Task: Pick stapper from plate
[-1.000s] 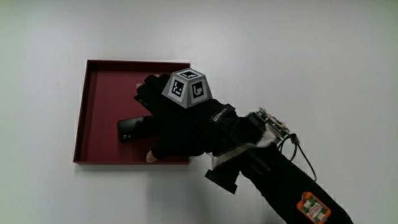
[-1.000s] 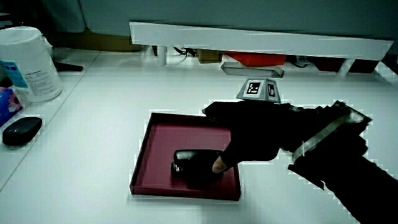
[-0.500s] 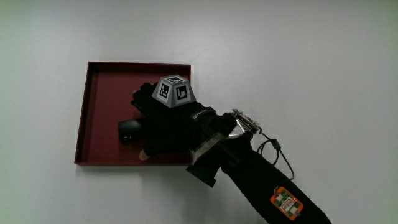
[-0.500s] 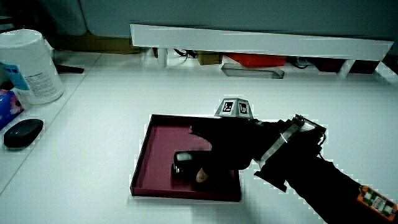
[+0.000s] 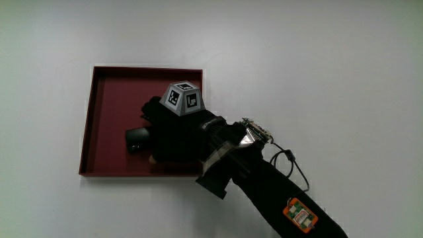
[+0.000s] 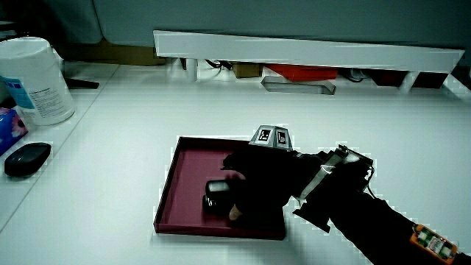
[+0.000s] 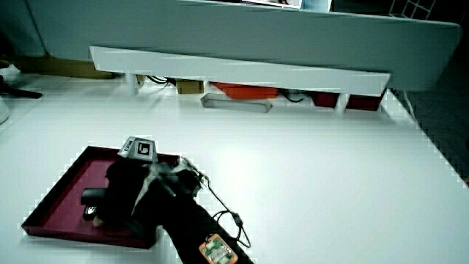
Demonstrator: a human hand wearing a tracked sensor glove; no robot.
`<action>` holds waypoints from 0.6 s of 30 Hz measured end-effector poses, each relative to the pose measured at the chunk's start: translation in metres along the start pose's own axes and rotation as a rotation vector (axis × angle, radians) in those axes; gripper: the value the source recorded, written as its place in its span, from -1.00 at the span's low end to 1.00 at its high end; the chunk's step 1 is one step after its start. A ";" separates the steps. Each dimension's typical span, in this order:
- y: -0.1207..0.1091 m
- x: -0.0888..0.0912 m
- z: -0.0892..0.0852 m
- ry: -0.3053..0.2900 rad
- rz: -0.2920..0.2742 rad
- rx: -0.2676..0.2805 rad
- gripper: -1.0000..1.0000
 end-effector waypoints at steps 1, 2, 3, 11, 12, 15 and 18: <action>0.001 0.002 -0.001 -0.008 -0.019 0.017 0.63; 0.000 0.001 0.000 -0.009 -0.017 0.021 0.68; 0.000 0.001 0.000 0.000 -0.006 0.026 0.74; 0.000 0.003 0.002 -0.002 0.008 0.059 1.00; -0.001 0.002 0.002 -0.004 0.008 0.073 1.00; -0.001 0.001 0.003 -0.007 0.017 0.066 1.00; -0.006 -0.001 0.011 -0.010 0.027 0.088 1.00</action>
